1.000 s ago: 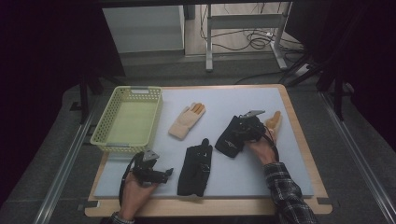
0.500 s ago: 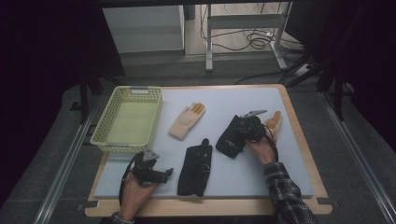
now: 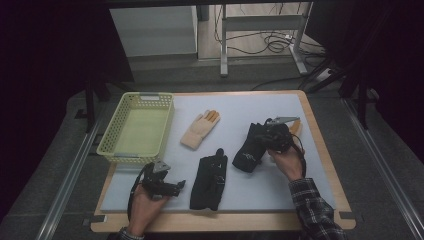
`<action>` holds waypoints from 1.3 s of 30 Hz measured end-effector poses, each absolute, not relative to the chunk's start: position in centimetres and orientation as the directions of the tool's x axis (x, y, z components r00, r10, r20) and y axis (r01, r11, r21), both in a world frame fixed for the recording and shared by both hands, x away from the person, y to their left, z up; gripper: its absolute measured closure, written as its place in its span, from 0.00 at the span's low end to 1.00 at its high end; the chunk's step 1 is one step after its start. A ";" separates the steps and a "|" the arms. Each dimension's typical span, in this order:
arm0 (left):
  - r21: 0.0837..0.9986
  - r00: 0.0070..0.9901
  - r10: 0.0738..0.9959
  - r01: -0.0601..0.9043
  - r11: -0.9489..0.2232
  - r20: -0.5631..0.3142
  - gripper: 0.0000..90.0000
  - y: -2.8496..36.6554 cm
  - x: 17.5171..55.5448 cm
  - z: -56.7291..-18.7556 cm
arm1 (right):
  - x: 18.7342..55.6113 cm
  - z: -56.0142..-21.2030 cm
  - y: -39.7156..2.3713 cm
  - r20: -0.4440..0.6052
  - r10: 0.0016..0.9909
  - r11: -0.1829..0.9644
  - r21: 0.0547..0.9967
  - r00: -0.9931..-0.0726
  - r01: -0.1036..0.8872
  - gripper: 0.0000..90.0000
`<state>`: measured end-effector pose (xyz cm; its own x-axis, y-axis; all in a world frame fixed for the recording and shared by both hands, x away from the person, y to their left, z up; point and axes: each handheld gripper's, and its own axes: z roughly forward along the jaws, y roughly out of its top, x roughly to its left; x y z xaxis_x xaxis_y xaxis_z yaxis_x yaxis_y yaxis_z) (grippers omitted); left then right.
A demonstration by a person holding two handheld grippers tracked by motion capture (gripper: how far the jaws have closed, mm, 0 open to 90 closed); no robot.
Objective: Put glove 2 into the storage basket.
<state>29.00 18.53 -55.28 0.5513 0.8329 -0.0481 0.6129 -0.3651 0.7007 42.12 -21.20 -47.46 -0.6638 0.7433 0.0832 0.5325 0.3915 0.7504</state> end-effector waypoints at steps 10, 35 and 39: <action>0.701 0.553 0.832 0.612 -0.368 -0.046 0.05 18.5 29.0 -55.3 | 39.3 -44.5 -20.3 0.114 0.685 0.383 0.784 -0.720 0.488 0.98; 0.701 0.550 0.834 0.614 -0.363 -0.050 0.04 18.5 29.0 -55.3 | 33.7 -47.8 -8.7 0.248 0.503 0.441 0.750 -0.828 0.493 0.98; 0.699 0.551 0.833 0.614 -0.366 -0.047 0.04 18.5 29.0 -55.3 | 33.9 -49.6 -8.6 0.218 0.529 0.472 0.728 -0.820 0.498 0.96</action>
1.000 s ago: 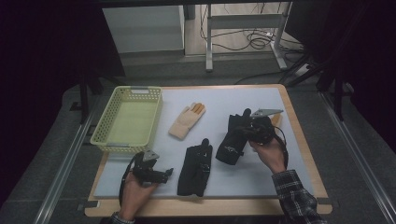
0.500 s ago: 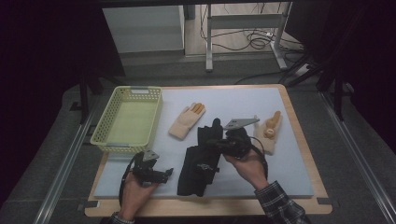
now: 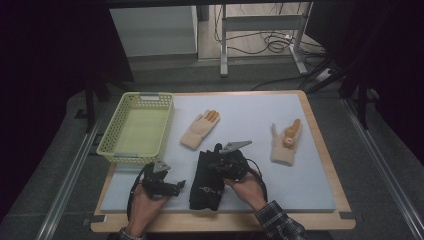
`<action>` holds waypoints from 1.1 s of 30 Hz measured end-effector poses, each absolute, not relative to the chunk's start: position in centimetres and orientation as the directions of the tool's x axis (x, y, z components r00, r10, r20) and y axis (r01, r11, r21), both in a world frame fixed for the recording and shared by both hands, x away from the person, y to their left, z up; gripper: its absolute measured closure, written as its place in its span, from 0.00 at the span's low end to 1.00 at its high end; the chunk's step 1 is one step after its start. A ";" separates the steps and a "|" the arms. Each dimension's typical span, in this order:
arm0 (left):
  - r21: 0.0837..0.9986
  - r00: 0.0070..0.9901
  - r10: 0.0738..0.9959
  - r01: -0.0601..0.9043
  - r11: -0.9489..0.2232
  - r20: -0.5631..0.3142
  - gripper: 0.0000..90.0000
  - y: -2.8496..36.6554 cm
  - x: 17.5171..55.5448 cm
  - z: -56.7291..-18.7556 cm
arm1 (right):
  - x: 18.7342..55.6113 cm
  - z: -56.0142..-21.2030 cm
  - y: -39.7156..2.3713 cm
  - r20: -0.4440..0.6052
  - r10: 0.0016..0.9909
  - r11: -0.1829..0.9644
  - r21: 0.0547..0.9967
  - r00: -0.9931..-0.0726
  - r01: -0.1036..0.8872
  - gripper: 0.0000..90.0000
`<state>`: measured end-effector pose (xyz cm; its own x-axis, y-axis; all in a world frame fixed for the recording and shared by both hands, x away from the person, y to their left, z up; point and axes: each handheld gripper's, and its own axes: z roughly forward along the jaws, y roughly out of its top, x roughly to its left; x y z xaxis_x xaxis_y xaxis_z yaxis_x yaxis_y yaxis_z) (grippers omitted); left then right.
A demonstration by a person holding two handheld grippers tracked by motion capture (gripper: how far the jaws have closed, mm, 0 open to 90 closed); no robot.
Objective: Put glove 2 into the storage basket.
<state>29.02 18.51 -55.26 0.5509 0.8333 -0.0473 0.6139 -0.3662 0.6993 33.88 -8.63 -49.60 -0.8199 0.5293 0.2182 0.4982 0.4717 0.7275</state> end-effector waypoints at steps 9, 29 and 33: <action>0.697 0.548 0.835 0.618 -0.363 -0.051 0.05 18.5 29.0 -55.2 | 33.3 -49.7 -10.0 0.116 0.552 0.498 0.748 -0.826 0.438 0.62; 0.713 0.616 0.786 0.574 -0.402 -0.052 0.09 21.1 27.7 -55.4 | 29.3 -52.9 -13.4 0.062 0.451 0.600 0.718 -0.890 0.354 0.95; 0.723 0.628 0.776 0.561 -0.404 -0.054 0.09 21.8 27.1 -55.6 | 29.3 -53.4 -12.4 0.064 0.441 0.602 0.718 -0.895 0.348 0.95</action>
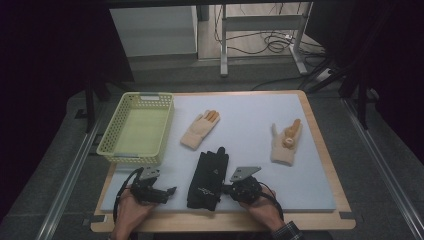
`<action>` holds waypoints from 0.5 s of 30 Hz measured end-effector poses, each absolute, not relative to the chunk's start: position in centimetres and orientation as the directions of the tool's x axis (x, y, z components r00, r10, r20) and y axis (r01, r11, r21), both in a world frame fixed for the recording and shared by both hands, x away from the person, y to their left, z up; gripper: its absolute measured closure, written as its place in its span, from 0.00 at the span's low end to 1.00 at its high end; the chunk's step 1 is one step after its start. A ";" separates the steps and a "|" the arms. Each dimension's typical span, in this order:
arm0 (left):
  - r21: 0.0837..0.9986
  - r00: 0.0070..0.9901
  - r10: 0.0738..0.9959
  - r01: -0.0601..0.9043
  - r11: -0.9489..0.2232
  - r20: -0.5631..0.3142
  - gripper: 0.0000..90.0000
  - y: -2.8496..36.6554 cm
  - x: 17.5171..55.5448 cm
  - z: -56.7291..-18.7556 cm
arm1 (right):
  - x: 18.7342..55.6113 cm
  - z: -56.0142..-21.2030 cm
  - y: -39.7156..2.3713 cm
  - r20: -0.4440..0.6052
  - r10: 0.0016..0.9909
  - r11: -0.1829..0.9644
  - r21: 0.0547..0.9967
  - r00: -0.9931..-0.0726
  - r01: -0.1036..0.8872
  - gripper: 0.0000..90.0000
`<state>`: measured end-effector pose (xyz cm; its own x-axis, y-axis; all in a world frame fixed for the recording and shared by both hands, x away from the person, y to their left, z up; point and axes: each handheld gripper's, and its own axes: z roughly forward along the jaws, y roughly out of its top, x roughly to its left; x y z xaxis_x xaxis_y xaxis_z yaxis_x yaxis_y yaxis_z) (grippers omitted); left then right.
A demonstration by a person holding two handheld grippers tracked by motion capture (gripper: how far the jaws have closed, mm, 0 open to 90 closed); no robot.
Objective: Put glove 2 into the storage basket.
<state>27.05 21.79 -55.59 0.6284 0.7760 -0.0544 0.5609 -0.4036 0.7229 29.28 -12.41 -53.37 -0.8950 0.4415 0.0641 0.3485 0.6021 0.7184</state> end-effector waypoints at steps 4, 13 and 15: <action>0.733 0.633 0.772 0.549 -0.402 -0.051 0.09 22.1 26.9 -55.7 | 29.2 -53.4 -11.3 0.049 0.432 0.613 0.716 -0.900 0.334 0.95; 0.753 0.635 0.771 0.531 -0.389 -0.050 0.09 22.3 26.7 -56.0 | 30.0 -53.6 -8.8 0.039 0.443 0.604 0.725 -0.896 0.330 0.95; 0.753 0.636 0.770 0.531 -0.388 -0.052 0.09 22.3 26.7 -56.0 | 30.3 -53.7 -8.3 0.034 0.447 0.603 0.727 -0.894 0.329 0.95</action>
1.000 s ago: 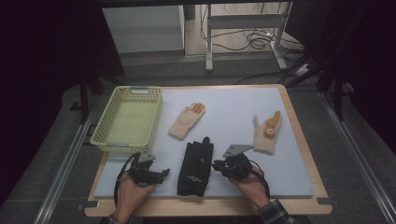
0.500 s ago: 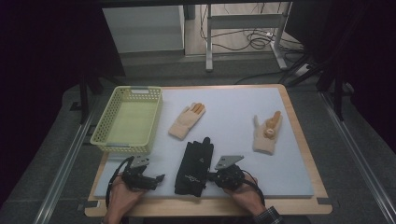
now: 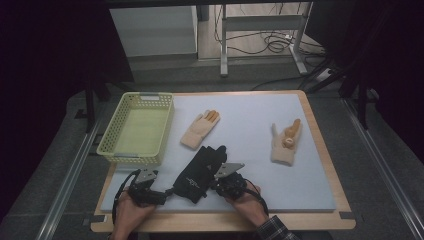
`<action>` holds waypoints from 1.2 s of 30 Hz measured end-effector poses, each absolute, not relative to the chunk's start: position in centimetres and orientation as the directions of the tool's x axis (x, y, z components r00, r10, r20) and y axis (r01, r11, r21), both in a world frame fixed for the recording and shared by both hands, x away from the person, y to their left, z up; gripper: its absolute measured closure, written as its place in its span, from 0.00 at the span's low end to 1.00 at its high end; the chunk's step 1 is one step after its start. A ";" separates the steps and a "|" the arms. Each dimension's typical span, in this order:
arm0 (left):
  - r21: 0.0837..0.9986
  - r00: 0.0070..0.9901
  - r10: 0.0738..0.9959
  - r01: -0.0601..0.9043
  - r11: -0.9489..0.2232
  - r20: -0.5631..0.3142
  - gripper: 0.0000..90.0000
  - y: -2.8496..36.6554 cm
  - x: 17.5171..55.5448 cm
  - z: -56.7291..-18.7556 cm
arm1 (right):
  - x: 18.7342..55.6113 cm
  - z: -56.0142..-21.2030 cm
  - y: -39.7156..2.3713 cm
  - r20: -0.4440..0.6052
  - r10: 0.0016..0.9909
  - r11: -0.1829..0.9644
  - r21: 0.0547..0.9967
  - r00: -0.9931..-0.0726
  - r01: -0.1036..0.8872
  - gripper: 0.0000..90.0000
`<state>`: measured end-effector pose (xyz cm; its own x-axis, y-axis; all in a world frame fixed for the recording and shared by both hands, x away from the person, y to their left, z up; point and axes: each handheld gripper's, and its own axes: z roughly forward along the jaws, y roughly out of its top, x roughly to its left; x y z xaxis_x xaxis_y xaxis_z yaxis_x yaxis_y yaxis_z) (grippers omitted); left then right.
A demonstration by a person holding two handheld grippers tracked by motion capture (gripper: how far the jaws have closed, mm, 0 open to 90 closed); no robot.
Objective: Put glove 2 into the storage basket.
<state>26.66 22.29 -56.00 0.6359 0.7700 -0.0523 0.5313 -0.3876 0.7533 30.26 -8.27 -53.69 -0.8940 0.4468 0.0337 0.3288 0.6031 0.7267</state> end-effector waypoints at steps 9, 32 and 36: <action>0.752 0.638 0.768 0.532 -0.390 -0.053 0.09 22.3 26.7 -56.0 | 30.2 -53.2 -10.0 -0.018 0.455 0.622 0.722 -0.891 0.303 0.81; 0.747 0.645 0.762 0.532 -0.399 -0.053 0.09 22.3 26.7 -55.9 | 32.6 -53.1 -23.3 -0.050 0.716 0.498 0.736 -0.696 0.459 0.38; 0.743 0.645 0.763 0.534 -0.404 -0.050 0.09 22.3 26.7 -55.8 | 32.6 -53.2 -23.3 -0.042 0.717 0.494 0.736 -0.696 0.464 0.36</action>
<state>26.74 22.29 -55.83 0.6451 0.7625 -0.0496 0.5341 -0.4035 0.7429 32.62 -23.28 -53.17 -0.6962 0.7166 -0.0421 0.4636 0.4936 0.7358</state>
